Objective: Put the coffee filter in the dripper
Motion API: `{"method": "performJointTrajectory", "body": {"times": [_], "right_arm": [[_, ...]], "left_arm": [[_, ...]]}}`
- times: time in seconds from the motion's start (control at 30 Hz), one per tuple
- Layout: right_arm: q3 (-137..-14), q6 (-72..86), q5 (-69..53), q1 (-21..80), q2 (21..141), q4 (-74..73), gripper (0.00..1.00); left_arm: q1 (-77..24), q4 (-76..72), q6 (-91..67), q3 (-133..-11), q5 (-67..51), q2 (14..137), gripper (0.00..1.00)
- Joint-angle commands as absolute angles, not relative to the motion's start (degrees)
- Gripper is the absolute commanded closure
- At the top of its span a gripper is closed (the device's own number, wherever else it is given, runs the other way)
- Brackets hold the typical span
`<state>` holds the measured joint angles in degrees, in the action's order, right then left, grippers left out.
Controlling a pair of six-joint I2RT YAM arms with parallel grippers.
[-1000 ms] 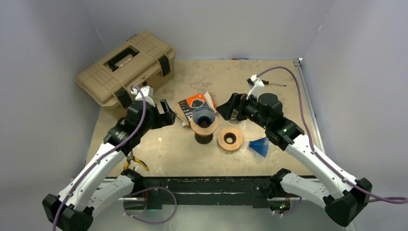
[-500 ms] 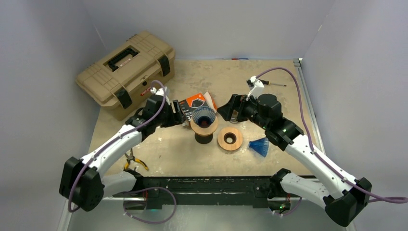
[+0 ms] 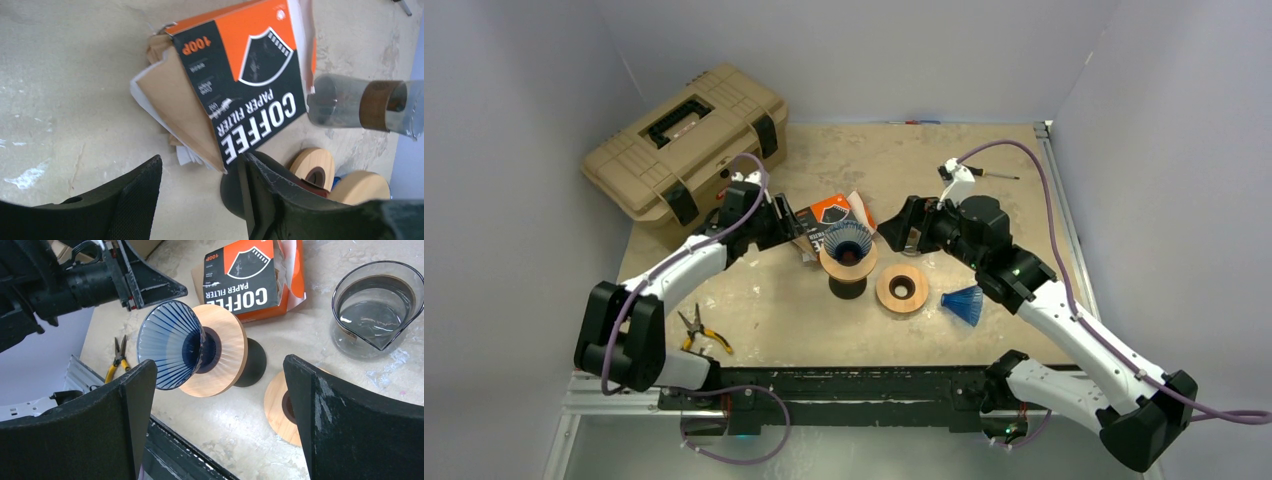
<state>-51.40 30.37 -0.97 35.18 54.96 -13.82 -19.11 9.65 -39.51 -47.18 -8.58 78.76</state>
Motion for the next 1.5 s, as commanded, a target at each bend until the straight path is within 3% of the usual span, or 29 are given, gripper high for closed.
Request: {"method": "performJointTrajectory", "body": {"times": [0.0,0.53,0.8,1.03,1.23,1.47], "right_arm": [[-52.3,29.3,-0.7,34.8,55.1,-13.3,0.01],[-52.0,29.6,-1.3,34.8,55.5,-13.0,0.01],[-51.9,30.1,-1.4,34.9,55.3,-12.7,0.01],[-51.4,30.7,-1.9,34.9,55.3,-12.2,0.01],[-51.3,30.7,-1.9,34.8,55.0,-12.2,0.01],[-51.1,30.8,-1.8,34.9,54.7,-12.4,0.01]], "left_arm": [[-15.4,4.0,-40.3,-49.5,-13.6,82.2,0.45],[-12.4,0.9,-40.5,-53.3,-18.5,92.5,0.55],[-12.1,0.9,-40.6,-51.5,-17.3,92.7,0.46],[-11.5,-4.5,-42.0,-50.9,-19.8,94.7,0.56],[-11.1,-6.2,-42.8,-49.8,-20.1,95.4,0.48],[-10.7,-8.1,-43.5,-48.1,-20.0,96.4,0.48]]}}
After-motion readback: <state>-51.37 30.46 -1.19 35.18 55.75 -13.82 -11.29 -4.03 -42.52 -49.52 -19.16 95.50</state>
